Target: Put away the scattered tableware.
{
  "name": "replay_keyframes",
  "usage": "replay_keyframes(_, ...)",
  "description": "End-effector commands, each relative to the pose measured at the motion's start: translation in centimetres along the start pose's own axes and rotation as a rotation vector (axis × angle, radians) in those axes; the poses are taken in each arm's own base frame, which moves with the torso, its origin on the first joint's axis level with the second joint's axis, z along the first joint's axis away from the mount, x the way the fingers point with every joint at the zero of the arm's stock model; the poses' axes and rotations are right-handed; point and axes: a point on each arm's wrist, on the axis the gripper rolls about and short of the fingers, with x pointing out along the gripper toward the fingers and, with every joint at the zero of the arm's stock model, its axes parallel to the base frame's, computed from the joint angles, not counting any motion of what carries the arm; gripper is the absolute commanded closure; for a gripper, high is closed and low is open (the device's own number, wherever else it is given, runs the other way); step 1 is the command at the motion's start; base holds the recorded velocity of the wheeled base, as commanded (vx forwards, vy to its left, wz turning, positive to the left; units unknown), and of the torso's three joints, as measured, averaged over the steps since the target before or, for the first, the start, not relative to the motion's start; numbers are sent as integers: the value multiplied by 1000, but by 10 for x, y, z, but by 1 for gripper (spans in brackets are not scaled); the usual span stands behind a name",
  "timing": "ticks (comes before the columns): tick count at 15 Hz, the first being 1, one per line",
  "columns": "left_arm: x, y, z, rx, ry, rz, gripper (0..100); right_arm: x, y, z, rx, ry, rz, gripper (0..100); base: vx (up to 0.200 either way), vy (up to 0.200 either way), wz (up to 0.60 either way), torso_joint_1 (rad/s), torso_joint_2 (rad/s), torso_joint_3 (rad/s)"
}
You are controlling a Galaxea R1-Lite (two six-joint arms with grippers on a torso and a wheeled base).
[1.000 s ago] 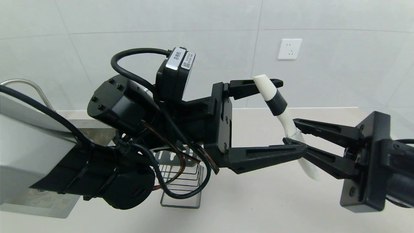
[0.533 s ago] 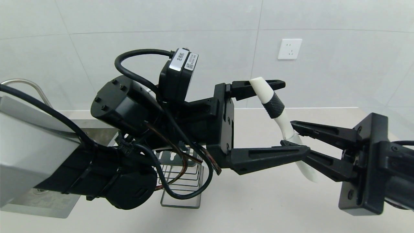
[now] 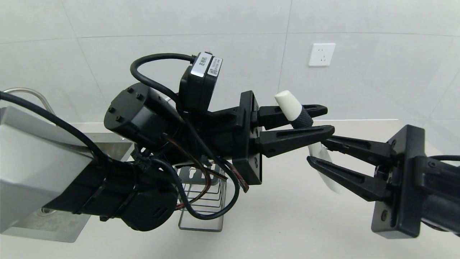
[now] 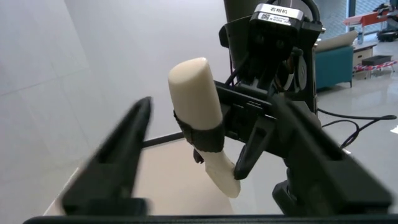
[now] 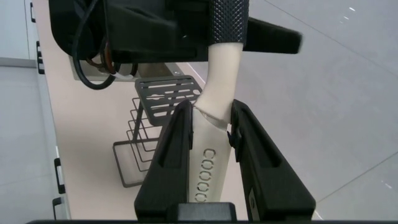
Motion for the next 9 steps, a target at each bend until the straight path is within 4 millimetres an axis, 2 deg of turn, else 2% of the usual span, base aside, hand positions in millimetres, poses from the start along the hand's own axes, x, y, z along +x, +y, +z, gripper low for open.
replay_keyframes(1,0,0,1,2,-2,-1,100,1,0,0,-1,-2,0,100,0,0,0,0,0,0)
replay_keyframes(2,0,0,2,3,-3,-1,100,2,2,2,-4,-8,15,0,0,0,0,0,0,0)
replay_keyframes(6,-2,1,3,8,-3,9,100,7,7,-4,2,21,30,0,0,0,0,0,0,0)
replay_keyframes(9,-10,6,4,17,-6,100,100,7,7,-4,2,23,27,0,0,0,0,0,0,0)
